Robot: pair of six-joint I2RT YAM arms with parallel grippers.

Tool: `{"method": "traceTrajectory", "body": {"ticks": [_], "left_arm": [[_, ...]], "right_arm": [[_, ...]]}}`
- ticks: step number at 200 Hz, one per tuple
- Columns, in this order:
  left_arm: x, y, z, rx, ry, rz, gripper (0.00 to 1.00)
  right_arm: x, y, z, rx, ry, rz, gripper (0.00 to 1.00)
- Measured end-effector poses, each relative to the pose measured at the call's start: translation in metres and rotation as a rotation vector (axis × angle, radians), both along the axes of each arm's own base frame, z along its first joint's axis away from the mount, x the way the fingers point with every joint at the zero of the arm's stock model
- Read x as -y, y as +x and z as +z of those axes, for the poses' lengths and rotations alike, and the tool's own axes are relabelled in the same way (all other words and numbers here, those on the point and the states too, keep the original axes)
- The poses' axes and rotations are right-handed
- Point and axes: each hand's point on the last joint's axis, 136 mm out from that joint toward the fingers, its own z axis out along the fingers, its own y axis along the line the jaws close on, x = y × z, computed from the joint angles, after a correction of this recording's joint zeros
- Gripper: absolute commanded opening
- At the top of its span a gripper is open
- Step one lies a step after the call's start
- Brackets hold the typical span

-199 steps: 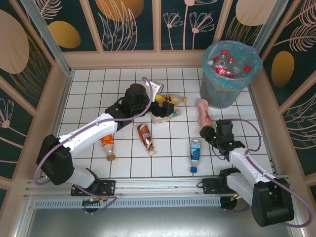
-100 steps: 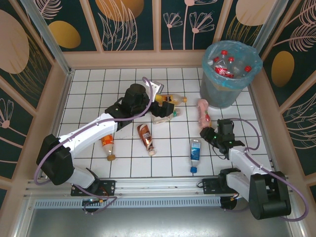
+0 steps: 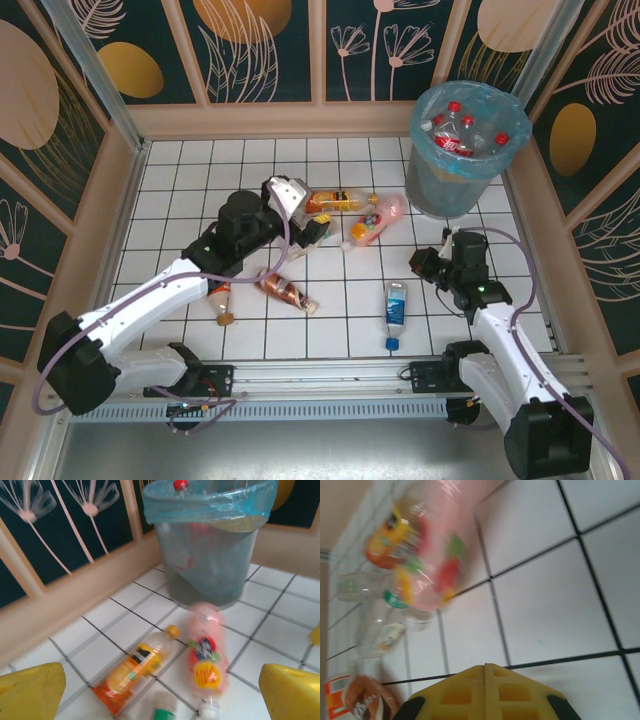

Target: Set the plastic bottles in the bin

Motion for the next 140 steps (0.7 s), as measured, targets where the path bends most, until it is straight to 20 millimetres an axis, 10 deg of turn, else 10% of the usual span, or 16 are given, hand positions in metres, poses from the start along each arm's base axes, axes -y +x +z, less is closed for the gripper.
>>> {"method": "traceTrajectory", "body": {"ticks": [83,140], "left_arm": [[-0.022,0.023,0.006,0.13,0.135,0.151,0.99],[-0.024,0.029,-0.005,0.042,0.073,0.205,0.98]], "right_arm": [[-0.038,0.008,0.012,-0.059,-0.105,0.115,0.48],[-0.071,0.07,-0.015,-0.109,-0.409,0.166,0.59]]}}
